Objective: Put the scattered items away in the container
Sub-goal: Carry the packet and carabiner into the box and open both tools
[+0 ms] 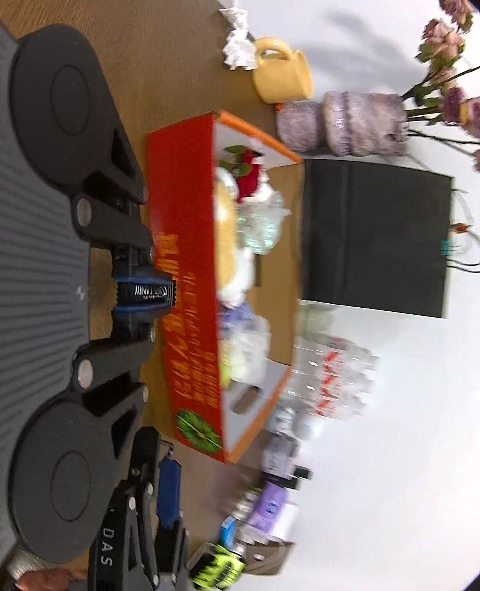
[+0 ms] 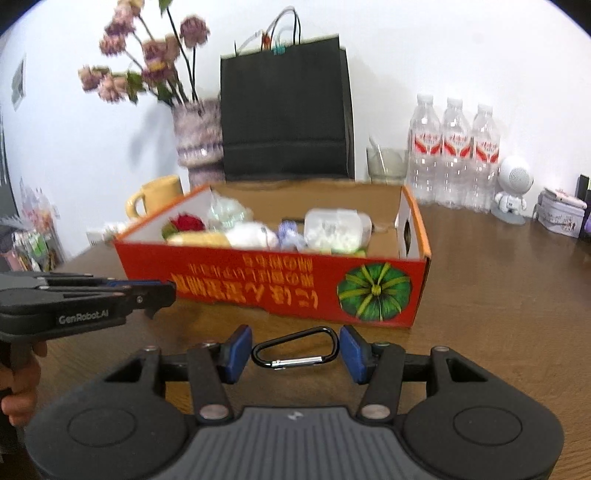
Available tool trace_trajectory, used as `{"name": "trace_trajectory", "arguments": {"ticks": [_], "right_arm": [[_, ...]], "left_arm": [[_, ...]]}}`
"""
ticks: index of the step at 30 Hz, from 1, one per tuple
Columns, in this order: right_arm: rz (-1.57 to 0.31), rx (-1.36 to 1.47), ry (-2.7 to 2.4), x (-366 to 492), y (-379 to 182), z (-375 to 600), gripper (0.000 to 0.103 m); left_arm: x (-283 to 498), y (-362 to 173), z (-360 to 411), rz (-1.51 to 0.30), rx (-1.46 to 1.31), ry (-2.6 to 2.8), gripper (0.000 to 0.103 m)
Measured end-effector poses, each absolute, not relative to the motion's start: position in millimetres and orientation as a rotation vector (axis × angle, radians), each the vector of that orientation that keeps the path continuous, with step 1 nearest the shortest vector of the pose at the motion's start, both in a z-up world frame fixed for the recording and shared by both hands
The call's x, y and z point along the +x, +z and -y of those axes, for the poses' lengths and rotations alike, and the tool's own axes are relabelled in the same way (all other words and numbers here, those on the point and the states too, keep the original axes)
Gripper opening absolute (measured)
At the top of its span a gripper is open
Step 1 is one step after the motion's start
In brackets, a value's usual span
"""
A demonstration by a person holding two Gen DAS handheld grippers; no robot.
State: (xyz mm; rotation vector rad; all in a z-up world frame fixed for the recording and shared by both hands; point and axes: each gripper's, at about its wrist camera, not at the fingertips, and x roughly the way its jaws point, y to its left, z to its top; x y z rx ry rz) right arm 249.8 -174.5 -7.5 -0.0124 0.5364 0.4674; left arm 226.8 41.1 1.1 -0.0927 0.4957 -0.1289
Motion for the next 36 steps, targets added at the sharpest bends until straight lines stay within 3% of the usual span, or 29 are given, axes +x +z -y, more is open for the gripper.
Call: {"name": "trace_trajectory", "arguments": {"ticks": [10,23,24,26,28,30,31,36], "right_arm": [[-0.413,-0.004,0.468,287.7,42.7,158.0,0.052],[-0.463,-0.038,0.41,388.2,23.4,109.9,0.052],[-0.468,-0.045,0.406,390.0,21.3,109.1,0.052],[-0.478,-0.058,0.379,393.4,18.5,108.9,0.057],[-0.482,-0.066,0.358,394.6,17.9,110.5,0.092],[-0.477,-0.06,0.341,394.0,20.5,115.4,0.097],[-0.49,-0.05,0.341,395.3,22.0,117.8,0.103],[-0.525,-0.01,0.346,398.8,25.6,128.7,0.103]], "left_arm": [[258.7,55.3,-44.6,-0.358,-0.101,-0.115,0.011],[345.6,27.2,-75.0,-0.433,-0.17,-0.026,0.013],[347.9,25.5,-76.5,-0.434,-0.173,-0.013,0.017],[350.0,23.0,-78.3,-0.439,-0.169,0.022,0.041],[350.3,22.9,-79.4,-0.435,-0.17,0.055,0.086],[349.5,25.0,-79.4,-0.431,-0.159,0.114,0.103],[348.6,26.6,-79.7,-0.423,-0.153,0.125,0.103],[346.5,29.6,-81.4,-0.431,-0.165,0.117,0.103]]}}
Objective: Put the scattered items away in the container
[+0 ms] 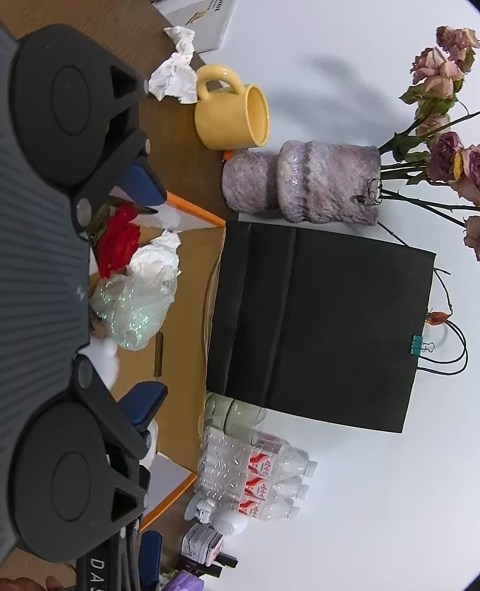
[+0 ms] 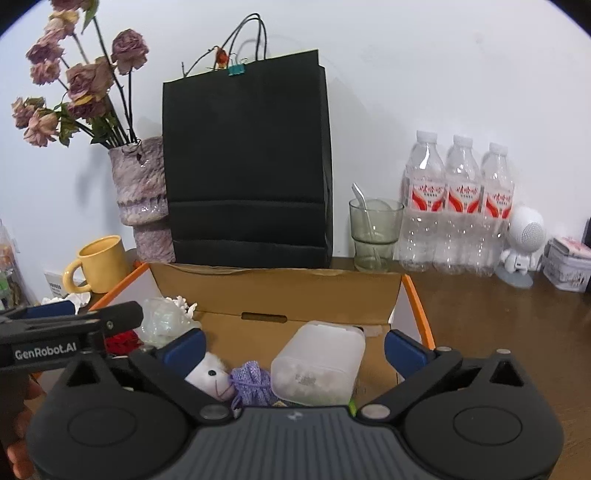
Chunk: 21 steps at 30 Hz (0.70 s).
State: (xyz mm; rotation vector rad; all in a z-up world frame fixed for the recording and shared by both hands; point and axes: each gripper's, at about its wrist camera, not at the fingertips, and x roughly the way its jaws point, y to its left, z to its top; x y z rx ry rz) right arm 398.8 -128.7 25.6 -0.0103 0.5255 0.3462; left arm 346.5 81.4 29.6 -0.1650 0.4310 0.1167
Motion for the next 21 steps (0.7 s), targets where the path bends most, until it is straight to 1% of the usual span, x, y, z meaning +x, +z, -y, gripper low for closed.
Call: {"name": "trace_trajectory", "arguments": {"ticks": [14,21], "right_arm": [[-0.534,-0.022,0.341,391.5,32.1,127.1,0.103],[-0.505,-0.035,0.323,355.3,55.1,132.8,0.103]], "left_arm": [[342.1,33.3,-74.3,-0.435,-0.138,0.114,0.103],[309.8,50.7,-65.1,-0.42,-0.137,0.11,0.103]]}}
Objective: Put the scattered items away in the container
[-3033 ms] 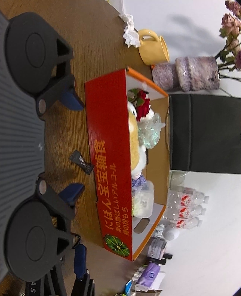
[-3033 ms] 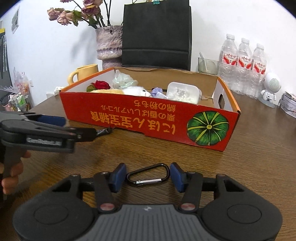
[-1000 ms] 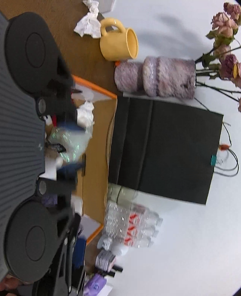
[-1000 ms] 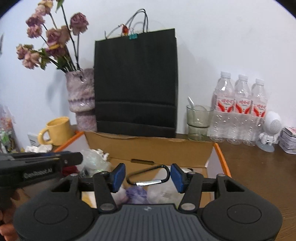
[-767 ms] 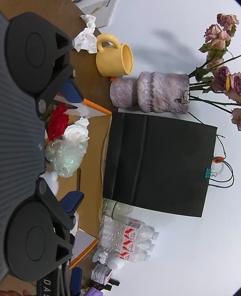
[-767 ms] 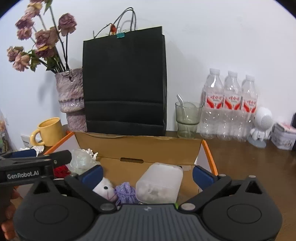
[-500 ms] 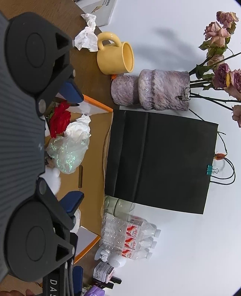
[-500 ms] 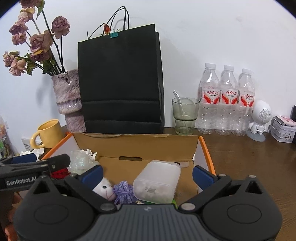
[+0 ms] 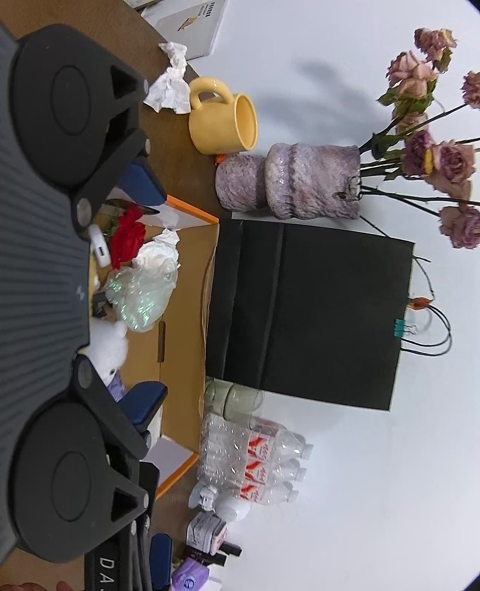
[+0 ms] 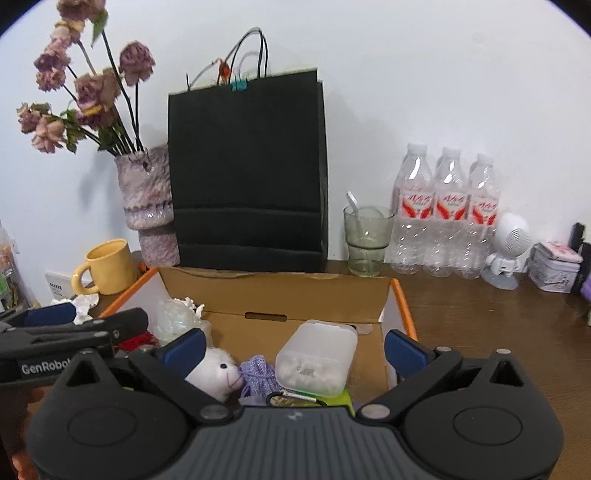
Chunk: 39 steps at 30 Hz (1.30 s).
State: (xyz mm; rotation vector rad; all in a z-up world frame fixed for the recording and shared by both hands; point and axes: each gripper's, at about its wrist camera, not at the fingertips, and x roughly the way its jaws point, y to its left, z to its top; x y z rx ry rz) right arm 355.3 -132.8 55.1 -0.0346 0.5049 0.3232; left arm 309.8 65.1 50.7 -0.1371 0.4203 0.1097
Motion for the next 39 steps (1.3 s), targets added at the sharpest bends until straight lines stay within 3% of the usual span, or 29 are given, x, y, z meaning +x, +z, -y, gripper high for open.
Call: {"name": "trace_trajectory", "arguments": {"ticks": [18,39], "right_arm": [[-0.506,-0.033,0.31,233.9,79.4,159.3,0.103],[-0.53,-0.023,0.307,190.5,81.8,167.1,0.103]], "left_arm": [[192.2,76.9,-42.4,-0.457,-0.096,0.104,0.103],[154.6,80.8,-33.2,-0.481,-0.079,0.094,0.103]]}}
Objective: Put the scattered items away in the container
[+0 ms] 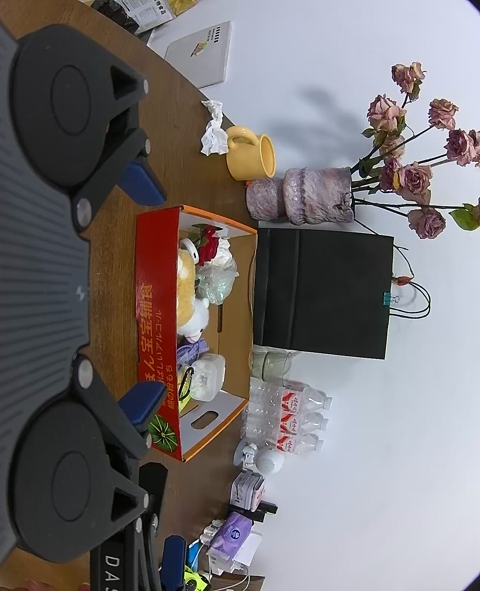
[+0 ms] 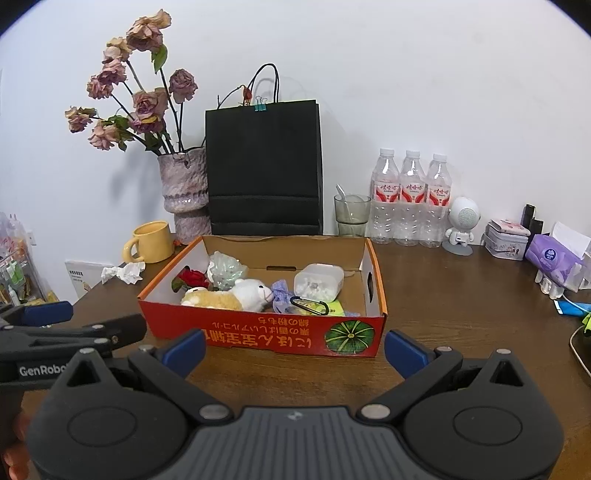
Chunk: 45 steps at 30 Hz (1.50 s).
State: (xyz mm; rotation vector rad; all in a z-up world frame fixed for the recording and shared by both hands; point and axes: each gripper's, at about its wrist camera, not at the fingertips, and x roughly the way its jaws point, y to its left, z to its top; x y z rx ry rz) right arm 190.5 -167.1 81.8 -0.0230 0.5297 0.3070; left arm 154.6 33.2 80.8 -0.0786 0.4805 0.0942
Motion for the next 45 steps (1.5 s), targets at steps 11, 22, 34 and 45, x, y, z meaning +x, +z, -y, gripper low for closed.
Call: {"name": "trace_trajectory", "arguments": {"ticks": [11,22,34,45], "right_arm": [[-0.537,-0.023,0.304,189.9,80.6,169.1,0.103],[-0.54,-0.026,0.301,189.4,79.2,169.5,0.103],[-0.543,-0.029,0.299,188.4,77.5,168.4,0.103],[-0.548,-0.03,0.3,188.2,76.0,166.0,0.103]], "left_arm": [[154.6,80.3,-30.7,-0.484,-0.073,0.099,0.103],[154.8,79.3,-29.8,-0.489,-0.069,0.102,0.103],[154.7,78.8,-30.3,-0.491,-0.065,0.104,0.103],[154.1,77.9,-31.6,-0.495,-0.059,0.107,0.103]]}}
